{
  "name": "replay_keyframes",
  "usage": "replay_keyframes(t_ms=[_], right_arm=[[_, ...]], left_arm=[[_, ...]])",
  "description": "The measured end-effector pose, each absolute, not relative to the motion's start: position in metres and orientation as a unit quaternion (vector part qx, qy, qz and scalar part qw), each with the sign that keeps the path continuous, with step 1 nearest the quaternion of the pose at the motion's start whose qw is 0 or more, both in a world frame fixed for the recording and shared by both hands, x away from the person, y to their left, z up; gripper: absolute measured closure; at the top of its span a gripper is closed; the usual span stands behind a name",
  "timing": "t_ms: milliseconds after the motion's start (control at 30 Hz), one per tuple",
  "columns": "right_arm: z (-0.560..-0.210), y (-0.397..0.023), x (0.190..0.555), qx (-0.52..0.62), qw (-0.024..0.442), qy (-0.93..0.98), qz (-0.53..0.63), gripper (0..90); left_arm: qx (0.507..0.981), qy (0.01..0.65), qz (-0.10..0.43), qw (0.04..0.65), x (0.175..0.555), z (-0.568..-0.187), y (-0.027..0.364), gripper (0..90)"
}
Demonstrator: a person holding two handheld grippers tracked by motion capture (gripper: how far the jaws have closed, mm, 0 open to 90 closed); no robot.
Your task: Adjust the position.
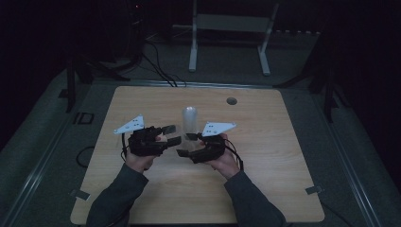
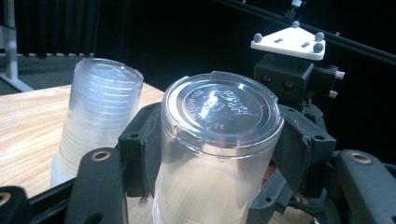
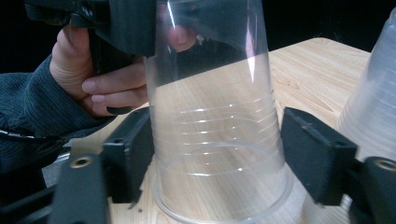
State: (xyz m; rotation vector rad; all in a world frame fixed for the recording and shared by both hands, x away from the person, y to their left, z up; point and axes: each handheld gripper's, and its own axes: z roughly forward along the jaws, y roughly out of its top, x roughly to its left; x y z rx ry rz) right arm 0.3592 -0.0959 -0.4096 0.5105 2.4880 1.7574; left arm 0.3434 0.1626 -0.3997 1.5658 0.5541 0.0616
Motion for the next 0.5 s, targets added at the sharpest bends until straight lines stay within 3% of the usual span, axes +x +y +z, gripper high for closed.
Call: replay_keyframes(t_ms=[300,500], right_arm=[[-0.4085,-0.0954,0.3582,0.161,0.028,0.808,0.567,30.5],[-0.4076,-0.0956,0.3579,0.158,0.029,0.812,0.562,32.0]], left_arm=[[0.695,0.245,0.027,0.675,0.3434,-0.3998,0.1628,37.4],[0.693,0.252,0.027,0.675,0.344,-0.3996,0.1639,32.3]])
